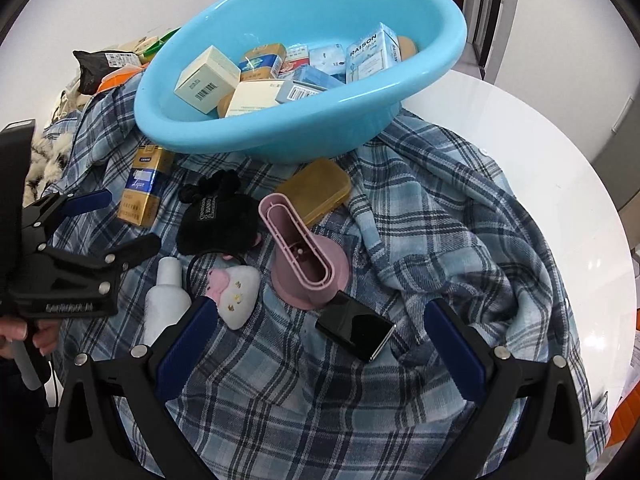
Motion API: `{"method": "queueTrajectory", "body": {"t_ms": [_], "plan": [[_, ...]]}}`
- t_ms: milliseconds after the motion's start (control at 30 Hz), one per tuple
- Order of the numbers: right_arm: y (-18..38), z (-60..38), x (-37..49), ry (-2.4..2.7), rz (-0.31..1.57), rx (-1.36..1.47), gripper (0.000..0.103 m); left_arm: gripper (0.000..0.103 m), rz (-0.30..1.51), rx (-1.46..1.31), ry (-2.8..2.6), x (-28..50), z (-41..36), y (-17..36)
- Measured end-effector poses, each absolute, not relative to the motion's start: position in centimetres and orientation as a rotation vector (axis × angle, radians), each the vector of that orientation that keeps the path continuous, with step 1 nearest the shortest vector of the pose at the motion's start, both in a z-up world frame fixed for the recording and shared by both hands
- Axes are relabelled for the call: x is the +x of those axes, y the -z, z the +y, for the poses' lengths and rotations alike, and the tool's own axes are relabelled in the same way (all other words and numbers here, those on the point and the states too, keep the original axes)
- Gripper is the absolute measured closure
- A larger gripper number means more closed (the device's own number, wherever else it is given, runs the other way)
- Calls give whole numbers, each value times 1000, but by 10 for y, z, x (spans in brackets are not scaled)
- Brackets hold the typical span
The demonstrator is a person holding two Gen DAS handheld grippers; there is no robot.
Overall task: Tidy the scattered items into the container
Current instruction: 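Lower the left tool over the gold Liqun pack and close on it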
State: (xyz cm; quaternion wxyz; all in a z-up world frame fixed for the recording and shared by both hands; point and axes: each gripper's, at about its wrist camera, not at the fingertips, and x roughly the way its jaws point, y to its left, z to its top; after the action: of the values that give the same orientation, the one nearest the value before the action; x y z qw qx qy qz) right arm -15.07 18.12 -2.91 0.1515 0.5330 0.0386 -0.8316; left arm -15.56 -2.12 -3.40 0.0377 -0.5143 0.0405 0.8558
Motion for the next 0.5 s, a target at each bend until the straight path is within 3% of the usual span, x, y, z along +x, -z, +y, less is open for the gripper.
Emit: {"method": "queueTrajectory", "body": {"t_ms": [167, 500], "plan": [[35, 180, -157, 2367, 86, 1541, 0, 0, 198, -1598, -2681, -168, -29, 43], [38, 174, -159, 2355, 93, 1536, 0, 0, 178, -1676, -2710, -185, -48, 59]]}}
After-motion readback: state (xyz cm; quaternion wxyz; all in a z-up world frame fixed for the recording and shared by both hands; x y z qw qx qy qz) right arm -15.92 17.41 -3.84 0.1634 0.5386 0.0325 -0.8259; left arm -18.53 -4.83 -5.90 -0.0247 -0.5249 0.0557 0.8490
